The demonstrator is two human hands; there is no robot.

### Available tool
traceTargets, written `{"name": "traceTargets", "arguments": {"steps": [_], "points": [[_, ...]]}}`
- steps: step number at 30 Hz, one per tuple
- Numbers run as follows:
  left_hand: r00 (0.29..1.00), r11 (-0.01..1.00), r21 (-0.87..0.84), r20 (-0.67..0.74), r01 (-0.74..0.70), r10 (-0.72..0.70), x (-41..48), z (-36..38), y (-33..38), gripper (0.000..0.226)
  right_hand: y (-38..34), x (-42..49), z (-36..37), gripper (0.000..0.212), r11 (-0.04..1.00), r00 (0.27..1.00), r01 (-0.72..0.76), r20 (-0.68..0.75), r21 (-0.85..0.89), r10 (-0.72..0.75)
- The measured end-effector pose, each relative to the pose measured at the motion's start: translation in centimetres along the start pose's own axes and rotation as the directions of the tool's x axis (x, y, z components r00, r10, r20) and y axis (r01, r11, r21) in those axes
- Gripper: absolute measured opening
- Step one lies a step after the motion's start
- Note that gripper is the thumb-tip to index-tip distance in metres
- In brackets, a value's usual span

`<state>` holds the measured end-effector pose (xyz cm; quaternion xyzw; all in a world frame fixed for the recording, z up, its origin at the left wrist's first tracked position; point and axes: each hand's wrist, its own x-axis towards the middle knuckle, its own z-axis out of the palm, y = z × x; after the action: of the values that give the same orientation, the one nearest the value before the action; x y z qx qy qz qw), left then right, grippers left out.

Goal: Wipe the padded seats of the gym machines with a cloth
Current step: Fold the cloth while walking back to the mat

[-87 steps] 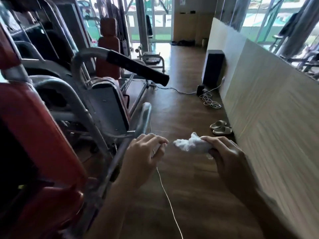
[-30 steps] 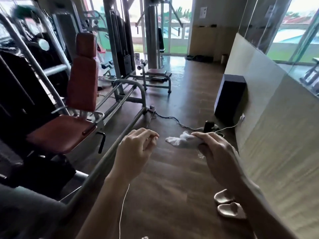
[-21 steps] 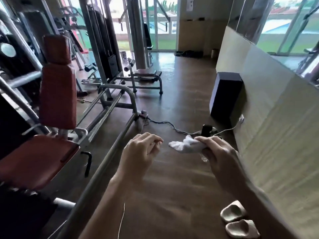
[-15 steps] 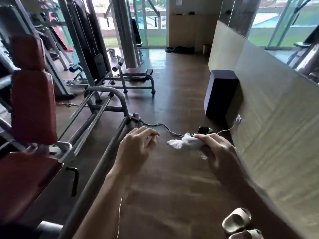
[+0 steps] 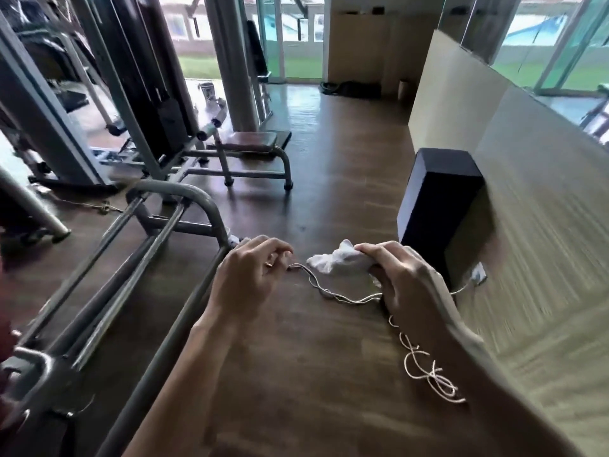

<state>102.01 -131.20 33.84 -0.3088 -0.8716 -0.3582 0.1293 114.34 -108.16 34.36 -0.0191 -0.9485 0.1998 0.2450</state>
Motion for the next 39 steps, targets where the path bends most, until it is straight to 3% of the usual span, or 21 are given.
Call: {"name": "traceTargets", "arguments": {"steps": [6,15,23,26,29,34,39], "points": [[1.0,1.0,-0.002,0.006,-0.001,0.001,13.4,5.7,-6.3,0.012,7.6,13.2,5.1,0.037,1.0,1.0,0.003,0.015,0.012,-0.003],[0.989,0.995,-0.053,0.121,-0.081,0.086,36.3,13.6,-14.0,0.017,17.6,32.3,11.4,0.04,0.991,0.99,-0.133,-0.032,0.033,0.134],[0.943,0.951,-0.259,0.239,-0.169,0.233,54.9,21.9,-19.6,0.015,28.0,48.3,16.1,0.038,0.981,0.979,-0.181,-0.077,0.075,0.187],[0.926,0.936,-0.289,0.256,-0.2,0.277,62.2,25.0,-20.5,0.027,32.7,54.9,17.2,0.035,0.977,0.976,-0.186,-0.092,0.106,0.196],[0.91,0.925,-0.239,0.226,-0.295,0.348,69.7,28.2,-21.0,0.03,36.8,61.4,17.8,0.035,0.984,0.981,-0.156,-0.103,0.087,0.164],[0.922,0.923,-0.208,0.15,-0.323,0.356,80.2,33.5,-22.5,0.025,42.8,70.7,19.4,0.033,0.986,0.984,-0.135,-0.101,0.1,0.145],[0.917,0.886,-0.301,0.075,-0.354,0.392,91.1,39.1,-24.6,0.012,49.5,79.4,21.7,0.039,0.97,0.985,-0.159,-0.037,0.187,0.168]]}}
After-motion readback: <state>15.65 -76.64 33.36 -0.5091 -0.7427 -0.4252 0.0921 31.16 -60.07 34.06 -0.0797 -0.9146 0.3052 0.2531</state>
